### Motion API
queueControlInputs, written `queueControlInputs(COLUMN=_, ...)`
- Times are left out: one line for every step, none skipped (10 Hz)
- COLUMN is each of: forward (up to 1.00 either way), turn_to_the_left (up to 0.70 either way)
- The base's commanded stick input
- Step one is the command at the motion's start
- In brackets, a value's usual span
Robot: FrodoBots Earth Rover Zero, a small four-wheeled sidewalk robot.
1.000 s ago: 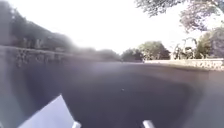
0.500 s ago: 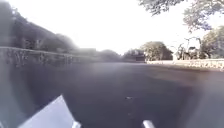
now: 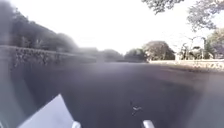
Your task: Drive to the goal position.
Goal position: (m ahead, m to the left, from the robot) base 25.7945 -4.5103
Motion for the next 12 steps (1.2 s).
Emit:
queueControlInputs(forward=0.85, turn_to_the_left=0.0)
queueControlInputs(forward=0.85, turn_to_the_left=0.0)
queueControlInputs(forward=0.85, turn_to_the_left=0.0)
queueControlInputs(forward=0.85, turn_to_the_left=0.0)
queueControlInputs(forward=0.85, turn_to_the_left=0.0)
queueControlInputs(forward=0.85, turn_to_the_left=-0.01)
queueControlInputs(forward=0.85, turn_to_the_left=-0.04)
queueControlInputs(forward=0.85, turn_to_the_left=-0.07)
queueControlInputs(forward=0.85, turn_to_the_left=-0.15)
queueControlInputs(forward=0.85, turn_to_the_left=-0.24)
queueControlInputs(forward=0.85, turn_to_the_left=-0.29)
queueControlInputs(forward=0.85, turn_to_the_left=-0.16)
